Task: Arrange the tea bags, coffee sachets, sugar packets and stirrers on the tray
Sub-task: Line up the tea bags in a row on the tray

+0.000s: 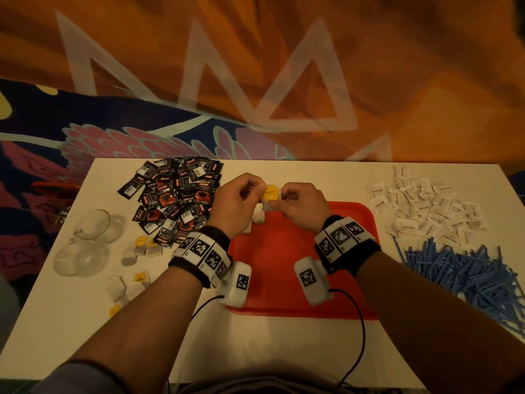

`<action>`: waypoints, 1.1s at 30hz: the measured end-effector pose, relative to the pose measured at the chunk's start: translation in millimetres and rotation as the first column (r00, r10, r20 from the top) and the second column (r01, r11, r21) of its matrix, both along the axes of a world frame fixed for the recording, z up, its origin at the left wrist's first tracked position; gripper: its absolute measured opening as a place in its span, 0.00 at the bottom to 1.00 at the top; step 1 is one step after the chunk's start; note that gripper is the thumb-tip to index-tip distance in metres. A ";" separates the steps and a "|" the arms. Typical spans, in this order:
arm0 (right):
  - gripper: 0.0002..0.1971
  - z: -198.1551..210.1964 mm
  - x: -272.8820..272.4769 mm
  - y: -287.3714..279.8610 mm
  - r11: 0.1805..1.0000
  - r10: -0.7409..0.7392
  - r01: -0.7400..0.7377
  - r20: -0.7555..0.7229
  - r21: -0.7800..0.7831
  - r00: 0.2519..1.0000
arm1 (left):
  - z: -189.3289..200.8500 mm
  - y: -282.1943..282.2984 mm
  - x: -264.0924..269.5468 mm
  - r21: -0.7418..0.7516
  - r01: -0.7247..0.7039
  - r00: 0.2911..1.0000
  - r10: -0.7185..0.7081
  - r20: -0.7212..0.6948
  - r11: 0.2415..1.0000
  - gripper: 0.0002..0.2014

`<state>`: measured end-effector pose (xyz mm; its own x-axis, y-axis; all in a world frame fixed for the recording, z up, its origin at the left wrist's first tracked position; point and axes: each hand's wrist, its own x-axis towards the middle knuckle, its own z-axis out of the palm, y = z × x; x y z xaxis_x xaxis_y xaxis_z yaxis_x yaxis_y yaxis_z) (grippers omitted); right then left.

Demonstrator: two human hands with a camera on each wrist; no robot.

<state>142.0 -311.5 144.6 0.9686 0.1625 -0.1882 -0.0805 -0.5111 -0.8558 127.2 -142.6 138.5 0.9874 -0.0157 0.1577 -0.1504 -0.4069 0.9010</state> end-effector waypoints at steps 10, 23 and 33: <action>0.12 -10.0 -1.1 6.4 0.984 0.053 -0.034 -0.103 0.175 0.993 | -16.6 8.2 7.5 0.042 -0.017 0.987 0.024 -0.158 0.999 0.03; 0.06 -90.5 21.3 22.1 0.989 -0.107 0.083 -0.213 -0.119 0.971 | -82.1 40.3 16.5 0.181 -0.108 0.924 0.166 -0.345 0.978 0.04; 0.11 -149.6 31.7 40.7 0.943 -0.209 0.075 -0.406 -0.323 0.890 | -130.7 58.3 10.0 0.591 0.396 0.875 -0.094 -0.475 0.703 0.15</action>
<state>173.7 -270.9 -4.9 0.7889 -0.0978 -0.6067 -0.4955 -0.6852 -0.5339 137.2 -84.4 7.7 0.9016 -0.2150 -0.3755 -0.0419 -0.9071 0.4188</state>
